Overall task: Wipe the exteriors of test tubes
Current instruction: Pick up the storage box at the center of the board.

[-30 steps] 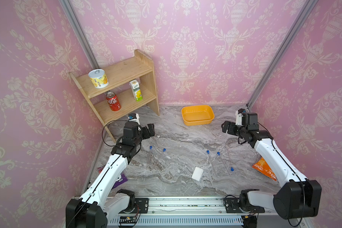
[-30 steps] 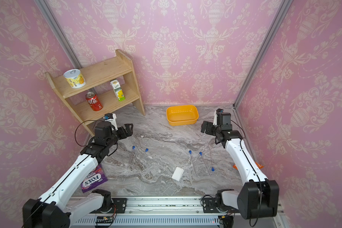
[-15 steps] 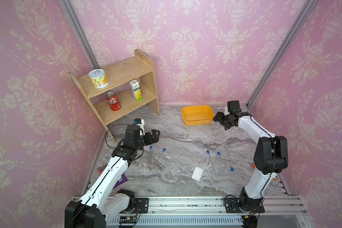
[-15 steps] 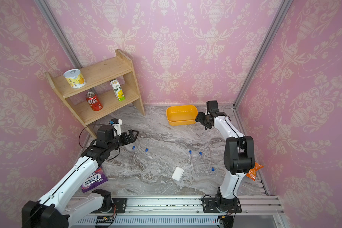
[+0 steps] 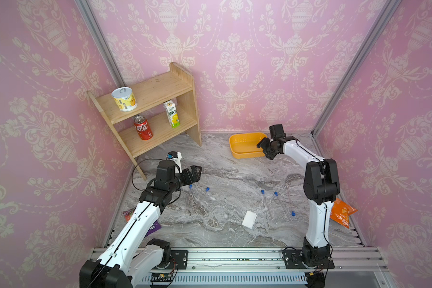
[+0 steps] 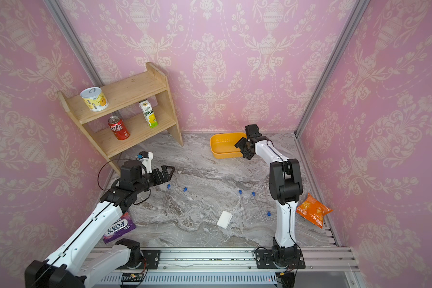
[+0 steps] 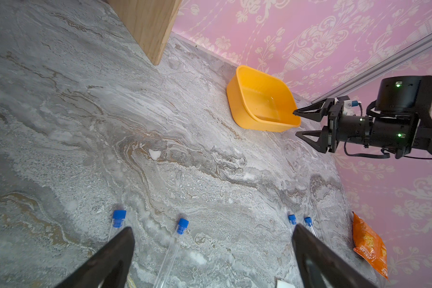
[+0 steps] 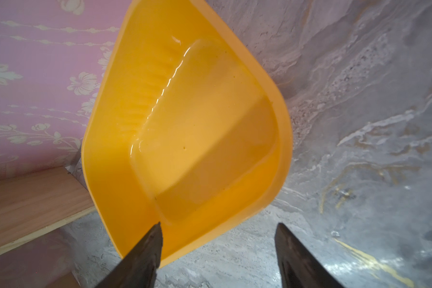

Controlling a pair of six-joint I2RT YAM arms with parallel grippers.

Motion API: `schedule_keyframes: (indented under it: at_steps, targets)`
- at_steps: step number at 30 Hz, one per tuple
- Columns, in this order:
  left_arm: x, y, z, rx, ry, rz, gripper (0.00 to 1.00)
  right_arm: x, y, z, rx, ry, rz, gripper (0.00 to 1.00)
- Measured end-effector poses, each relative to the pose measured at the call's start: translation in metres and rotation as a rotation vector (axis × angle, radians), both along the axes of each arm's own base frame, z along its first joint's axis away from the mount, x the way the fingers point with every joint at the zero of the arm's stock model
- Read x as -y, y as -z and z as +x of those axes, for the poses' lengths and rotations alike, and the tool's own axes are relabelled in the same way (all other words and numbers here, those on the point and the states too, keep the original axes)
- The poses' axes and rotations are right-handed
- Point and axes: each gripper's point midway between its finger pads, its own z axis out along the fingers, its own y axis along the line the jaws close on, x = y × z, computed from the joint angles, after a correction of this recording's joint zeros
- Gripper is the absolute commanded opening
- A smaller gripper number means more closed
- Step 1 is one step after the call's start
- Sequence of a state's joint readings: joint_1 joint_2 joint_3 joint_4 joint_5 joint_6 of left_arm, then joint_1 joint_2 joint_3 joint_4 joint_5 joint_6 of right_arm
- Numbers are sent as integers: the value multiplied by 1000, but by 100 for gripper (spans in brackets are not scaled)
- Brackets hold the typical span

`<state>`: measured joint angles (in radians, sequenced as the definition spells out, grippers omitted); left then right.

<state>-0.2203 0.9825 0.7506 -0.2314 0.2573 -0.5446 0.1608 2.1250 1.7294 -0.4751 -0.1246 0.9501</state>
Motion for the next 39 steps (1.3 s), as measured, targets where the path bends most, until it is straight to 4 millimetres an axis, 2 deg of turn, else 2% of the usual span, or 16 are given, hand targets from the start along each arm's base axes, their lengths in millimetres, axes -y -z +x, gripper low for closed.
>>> schedule_keyframes:
  at_steps: [5,9,11,15,21,24,27,34,39]
  targets:
    - [0,-2,-2,4,0,-1,99,-7,7,11,-27,30,6,58]
    - [-2,8,-9,-20,0,5,99,-14,14,17,-44,35,10,49]
    - [-3,13,-12,-32,0,7,99,-17,18,16,-61,34,9,48]
    - [-4,17,-17,-39,-1,9,99,-19,24,16,-84,31,5,34]
    - [-4,23,-19,-51,-1,12,99,-20,28,18,-99,26,3,25]
    - [-5,21,-21,-48,-1,11,99,-20,29,16,-102,13,0,15]
    - [-5,18,-22,-37,-1,9,99,-21,30,15,-107,0,-5,11]
    - [-5,18,-23,-35,-1,9,99,-23,32,8,-120,-49,-11,8]
    - [-5,19,-23,-39,-1,10,99,-24,32,-12,-146,-92,-5,7]
